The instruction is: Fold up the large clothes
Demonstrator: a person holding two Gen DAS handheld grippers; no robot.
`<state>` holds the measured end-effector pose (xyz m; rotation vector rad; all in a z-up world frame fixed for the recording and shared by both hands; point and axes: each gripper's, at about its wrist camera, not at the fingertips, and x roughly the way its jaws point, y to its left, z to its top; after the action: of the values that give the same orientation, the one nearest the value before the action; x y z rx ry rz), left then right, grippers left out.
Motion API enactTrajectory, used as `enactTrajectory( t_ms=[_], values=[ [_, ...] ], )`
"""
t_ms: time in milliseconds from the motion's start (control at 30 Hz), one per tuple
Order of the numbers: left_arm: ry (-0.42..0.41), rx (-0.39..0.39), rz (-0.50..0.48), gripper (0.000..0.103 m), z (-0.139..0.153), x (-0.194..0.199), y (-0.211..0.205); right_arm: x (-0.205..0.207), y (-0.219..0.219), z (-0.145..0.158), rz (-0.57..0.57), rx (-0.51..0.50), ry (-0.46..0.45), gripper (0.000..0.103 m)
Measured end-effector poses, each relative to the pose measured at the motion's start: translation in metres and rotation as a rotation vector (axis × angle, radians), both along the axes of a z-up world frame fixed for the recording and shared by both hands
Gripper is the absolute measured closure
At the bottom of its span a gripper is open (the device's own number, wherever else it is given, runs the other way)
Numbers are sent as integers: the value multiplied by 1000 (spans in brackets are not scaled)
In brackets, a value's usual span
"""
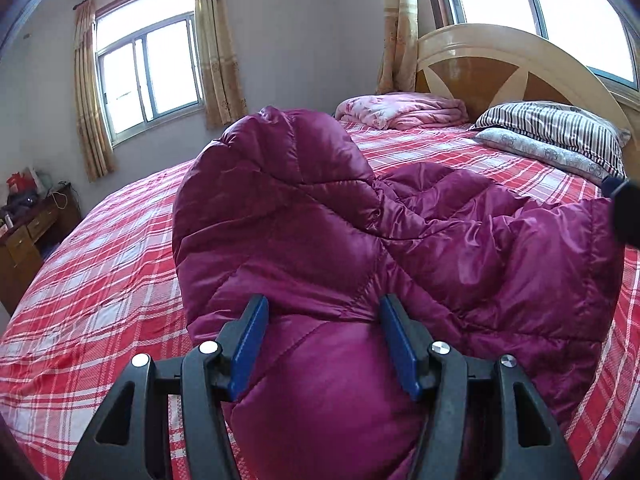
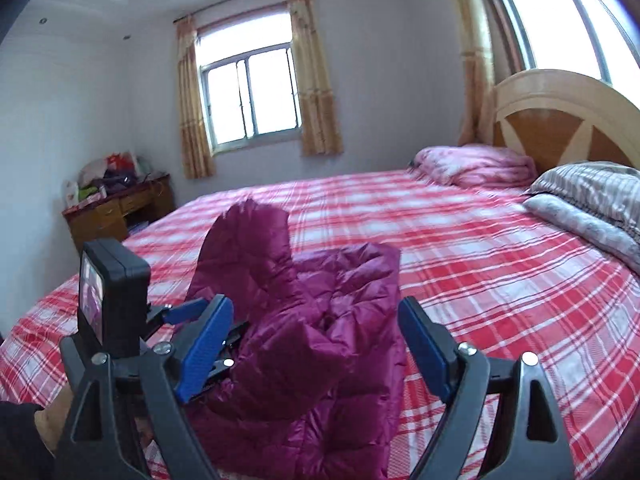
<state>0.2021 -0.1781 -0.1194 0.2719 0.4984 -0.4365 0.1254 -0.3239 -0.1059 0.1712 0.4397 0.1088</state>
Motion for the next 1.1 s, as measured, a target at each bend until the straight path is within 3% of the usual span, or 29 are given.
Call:
enactTrajectory(
  t_ms=[33,67,233,367,467,533,633,667,700,733,767,867,1033,1067,1100],
  values=[
    [4,-5,1,44,2,1,2,7,-1,-7,47,22,58,61],
    [5,-10,3,42,4,0,5,9,-3,-14,57,28,96,86],
    [-25,-98,64,20,24,4,27,-19,-20,-53,9,34,185,93],
    [-21,-95,99,17,27,25,24,-25,-26,-81,-31,22,297,95],
    [-44,-31,108,17,23,46,7,-25,-12,-82,-37,-28,335,95],
    [-28,12,66,17,18,56,-8,-28,-10,-78,-37,-35,337,93],
    [-76,107,14,17,9,51,-31,-33,-28,-63,-56,64,320,85],
    [-89,119,0,17,8,48,-35,-34,-34,-54,-75,83,294,68],
    [-99,118,-13,17,8,45,-37,-35,-41,-43,-97,102,251,44],
    [-99,109,-23,17,7,43,-39,-33,-47,-31,-111,119,206,34],
    [-96,103,-27,17,6,43,-40,-28,-50,-22,-122,121,183,31],
    [-83,88,-22,17,4,43,-39,6,-56,0,-128,104,165,49],
    [-83,88,-36,17,7,39,-36,83,-61,-6,-61,157,249,51],
    [-87,93,-37,17,10,38,-35,93,-62,-15,-33,189,279,67],
    [-93,93,-34,17,13,36,-33,98,-65,-23,-2,239,310,92]
  ],
)
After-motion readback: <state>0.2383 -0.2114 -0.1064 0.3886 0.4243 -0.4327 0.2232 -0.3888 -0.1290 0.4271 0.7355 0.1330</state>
